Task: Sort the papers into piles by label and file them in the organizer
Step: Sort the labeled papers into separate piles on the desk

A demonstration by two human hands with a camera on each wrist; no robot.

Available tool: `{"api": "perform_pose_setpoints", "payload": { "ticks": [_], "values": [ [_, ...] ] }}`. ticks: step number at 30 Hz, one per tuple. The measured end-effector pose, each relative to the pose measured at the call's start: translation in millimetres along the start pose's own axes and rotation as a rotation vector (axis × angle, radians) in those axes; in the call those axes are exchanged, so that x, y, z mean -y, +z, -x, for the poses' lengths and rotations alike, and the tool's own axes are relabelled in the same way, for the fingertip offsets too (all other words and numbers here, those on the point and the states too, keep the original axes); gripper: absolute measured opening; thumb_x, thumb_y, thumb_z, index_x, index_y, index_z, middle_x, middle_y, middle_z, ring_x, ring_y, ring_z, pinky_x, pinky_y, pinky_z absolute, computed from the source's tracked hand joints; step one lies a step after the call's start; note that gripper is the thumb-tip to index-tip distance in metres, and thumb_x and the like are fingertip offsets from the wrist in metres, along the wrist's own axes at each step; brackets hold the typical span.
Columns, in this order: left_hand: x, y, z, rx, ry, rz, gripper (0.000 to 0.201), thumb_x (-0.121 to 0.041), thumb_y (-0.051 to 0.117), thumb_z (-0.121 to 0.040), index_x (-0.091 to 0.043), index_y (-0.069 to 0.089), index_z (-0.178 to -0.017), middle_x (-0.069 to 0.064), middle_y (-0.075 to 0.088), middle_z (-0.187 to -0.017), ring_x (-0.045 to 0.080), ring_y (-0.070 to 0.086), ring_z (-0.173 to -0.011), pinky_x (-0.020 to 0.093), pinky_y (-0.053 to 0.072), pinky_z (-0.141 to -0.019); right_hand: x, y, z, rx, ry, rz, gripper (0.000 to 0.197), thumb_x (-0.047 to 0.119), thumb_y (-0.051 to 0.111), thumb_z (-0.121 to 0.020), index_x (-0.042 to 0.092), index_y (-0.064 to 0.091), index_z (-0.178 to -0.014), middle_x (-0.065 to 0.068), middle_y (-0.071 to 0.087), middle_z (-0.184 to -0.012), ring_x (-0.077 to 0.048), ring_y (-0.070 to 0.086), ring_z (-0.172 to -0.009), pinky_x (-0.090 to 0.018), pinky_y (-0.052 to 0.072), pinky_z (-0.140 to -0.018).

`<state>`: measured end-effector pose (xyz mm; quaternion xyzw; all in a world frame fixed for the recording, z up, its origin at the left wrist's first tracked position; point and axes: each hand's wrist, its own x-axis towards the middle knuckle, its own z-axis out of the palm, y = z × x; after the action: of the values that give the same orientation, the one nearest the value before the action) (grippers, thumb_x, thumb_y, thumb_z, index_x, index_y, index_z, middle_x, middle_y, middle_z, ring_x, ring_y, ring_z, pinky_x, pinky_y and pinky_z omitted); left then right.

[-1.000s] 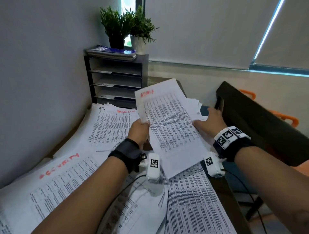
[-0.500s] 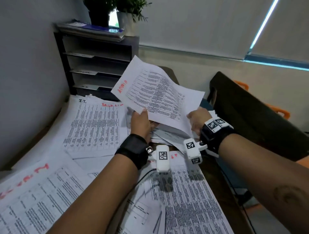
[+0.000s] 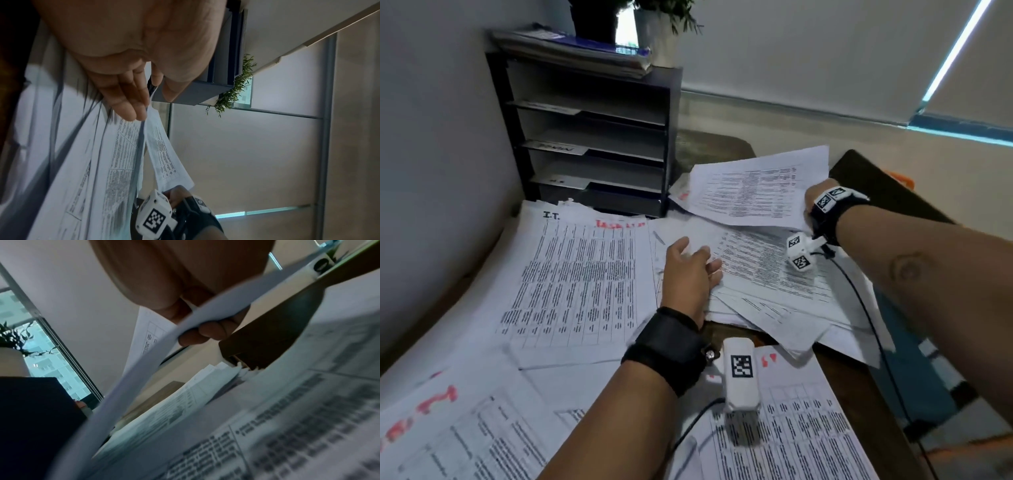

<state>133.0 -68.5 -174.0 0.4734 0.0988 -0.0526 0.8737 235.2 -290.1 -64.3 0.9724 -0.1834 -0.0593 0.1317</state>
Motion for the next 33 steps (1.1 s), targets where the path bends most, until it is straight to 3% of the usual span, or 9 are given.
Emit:
{"api": "perform_pose_setpoints", "payload": {
  "ticks": [3, 7, 10, 12, 16, 20, 23, 29, 33],
  "values": [
    [4, -1, -3, -0.001, 0.006, 0.013, 0.046, -0.005, 0.053, -0.1, -0.021, 0.038, -0.14, 0.012, 0.058, -0.113, 0.021, 0.061, -0.089, 0.033, 0.051, -0.075, 2, -5, -24, -0.033, -0.047, 0.05, 0.052, 0.029, 0.076, -0.071, 0.001, 0.064, -0.113, -0.02, 0.064, -0.115, -0.04, 0.063, -0.111, -0.061, 0.053, -0.086],
    [5, -2, -3, -0.002, 0.014, 0.02, 0.047, -0.003, 0.052, -0.1, -0.02, 0.037, -0.141, 0.017, 0.056, -0.124, 0.021, 0.062, -0.09, 0.033, 0.052, -0.076, 6, -5, -20, -0.081, -0.07, -0.061, 0.067, 0.022, 0.078, -0.077, -0.003, 0.05, -0.132, -0.026, 0.053, -0.129, -0.044, 0.056, -0.118, -0.052, 0.051, -0.093],
    [5, -2, -3, -0.01, 0.008, 0.008, 0.048, -0.001, 0.05, -0.099, -0.021, 0.038, -0.141, 0.023, 0.056, -0.125, 0.02, 0.061, -0.081, 0.031, 0.051, -0.067, 12, 1, -14, -0.224, -0.047, -0.375, 0.048, 0.017, 0.057, -0.091, -0.001, 0.048, -0.135, -0.025, 0.049, -0.137, -0.042, 0.052, -0.122, -0.045, 0.045, -0.098],
    [3, 1, 1, -0.016, 0.016, -0.009, 0.049, -0.001, 0.05, -0.098, -0.019, 0.037, -0.142, 0.023, 0.057, -0.117, 0.019, 0.058, -0.076, 0.028, 0.048, -0.06, 21, 6, 1, -0.31, -0.149, -0.577, 0.039, 0.012, 0.055, -0.092, 0.006, 0.057, -0.13, -0.019, 0.056, -0.134, -0.036, 0.057, -0.118, -0.04, 0.046, -0.099],
    [-11, 6, 16, -0.004, 0.031, -0.12, 0.039, -0.009, 0.053, -0.099, -0.018, 0.042, -0.136, 0.017, 0.062, -0.1, 0.019, 0.055, -0.068, 0.024, 0.045, -0.047, 28, 13, 76, -0.086, -0.513, -0.827, 0.017, 0.008, 0.057, -0.094, 0.014, 0.069, -0.103, -0.007, 0.073, -0.106, -0.024, 0.069, -0.097, -0.04, 0.057, -0.089],
    [-47, 0, 26, 0.0, 0.187, -0.199, 0.02, -0.006, 0.055, -0.097, -0.011, 0.057, -0.116, 0.008, 0.064, -0.093, 0.02, 0.064, -0.081, 0.028, 0.055, -0.072, 24, 20, 162, 0.134, -0.712, -0.744, 0.022, 0.004, 0.054, -0.095, 0.01, 0.069, -0.109, -0.001, 0.072, -0.1, -0.016, 0.069, -0.093, -0.027, 0.058, -0.079],
    [-68, -11, 36, -0.013, 0.279, -0.24, 0.013, -0.004, 0.054, -0.097, -0.014, 0.06, -0.103, 0.004, 0.065, -0.087, 0.017, 0.063, -0.078, 0.027, 0.055, -0.073, 21, 33, 207, 0.125, -0.833, -0.496, 0.026, 0.014, 0.057, -0.095, 0.019, 0.066, -0.119, 0.006, 0.069, -0.109, -0.01, 0.062, -0.096, -0.023, 0.049, -0.082],
    [-66, -29, 73, 0.076, 0.159, -0.506, 0.015, -0.002, 0.051, -0.097, -0.012, 0.06, -0.101, 0.006, 0.064, -0.087, 0.017, 0.064, -0.073, 0.027, 0.053, -0.067, 27, 78, 238, 0.127, -0.797, -0.374, 0.035, 0.02, 0.061, -0.088, 0.018, 0.057, -0.122, -0.003, 0.062, -0.118, -0.022, 0.059, -0.104, -0.04, 0.051, -0.092],
    [-57, -34, 101, 0.152, 0.066, -0.857, 0.009, -0.007, 0.061, -0.094, -0.015, 0.063, -0.09, 0.005, 0.066, -0.085, 0.016, 0.062, -0.07, 0.032, 0.055, -0.069, 35, 87, 245, 0.048, -0.753, -0.39, 0.042, 0.032, 0.067, -0.083, 0.018, 0.056, -0.12, -0.003, 0.054, -0.117, -0.022, 0.053, -0.104, -0.04, 0.048, -0.091]
  ]
}}
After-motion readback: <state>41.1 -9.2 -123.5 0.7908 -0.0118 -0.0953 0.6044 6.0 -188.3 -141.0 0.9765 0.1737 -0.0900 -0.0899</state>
